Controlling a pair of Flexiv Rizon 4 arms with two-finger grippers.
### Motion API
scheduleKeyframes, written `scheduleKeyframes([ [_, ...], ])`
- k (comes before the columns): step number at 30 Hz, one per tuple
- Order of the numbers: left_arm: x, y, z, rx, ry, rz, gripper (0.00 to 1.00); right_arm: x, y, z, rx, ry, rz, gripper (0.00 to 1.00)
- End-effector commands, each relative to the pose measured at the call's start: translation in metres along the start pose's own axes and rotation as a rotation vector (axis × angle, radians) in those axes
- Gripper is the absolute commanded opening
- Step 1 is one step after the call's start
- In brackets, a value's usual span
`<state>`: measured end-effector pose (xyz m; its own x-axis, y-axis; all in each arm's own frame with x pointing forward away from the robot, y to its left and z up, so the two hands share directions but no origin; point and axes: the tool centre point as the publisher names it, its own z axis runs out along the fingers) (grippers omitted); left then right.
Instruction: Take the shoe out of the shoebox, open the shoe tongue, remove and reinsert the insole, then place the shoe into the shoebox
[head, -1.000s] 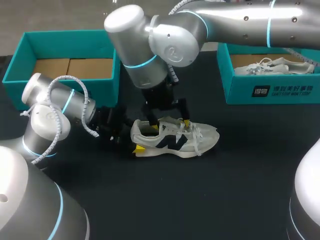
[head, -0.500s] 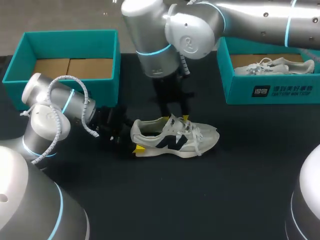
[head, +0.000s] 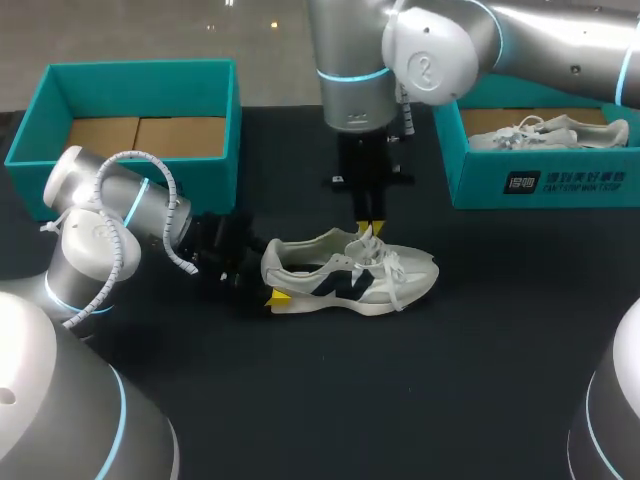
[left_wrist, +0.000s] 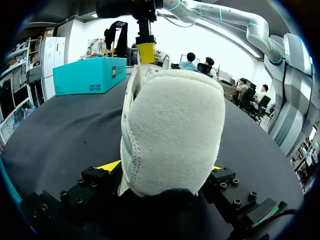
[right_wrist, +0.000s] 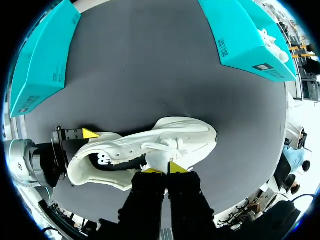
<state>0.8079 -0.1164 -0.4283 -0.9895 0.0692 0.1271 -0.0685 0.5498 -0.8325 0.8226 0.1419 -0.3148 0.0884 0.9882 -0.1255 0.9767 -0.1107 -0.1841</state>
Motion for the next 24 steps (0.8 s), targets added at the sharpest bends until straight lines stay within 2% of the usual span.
scheduleKeyframes([
  [1,-0.002,0.003,0.003,-0.001,0.002,-0.001,0.0,-0.017,0.006,0.0,0.012,0.012,-0.067,0.0],
  [11,-0.002,0.003,0.003,-0.001,0.002,-0.001,0.0,-0.043,0.013,0.01,0.0,-0.09,-0.141,0.0],
  [21,-0.002,0.003,0.003,-0.001,0.002,-0.001,0.0,-0.064,0.021,0.034,-0.033,-0.172,-0.146,0.0],
  [24,-0.002,0.003,0.003,-0.001,0.002,-0.001,0.0,-0.068,0.023,0.045,-0.027,-0.165,-0.132,0.0],
])
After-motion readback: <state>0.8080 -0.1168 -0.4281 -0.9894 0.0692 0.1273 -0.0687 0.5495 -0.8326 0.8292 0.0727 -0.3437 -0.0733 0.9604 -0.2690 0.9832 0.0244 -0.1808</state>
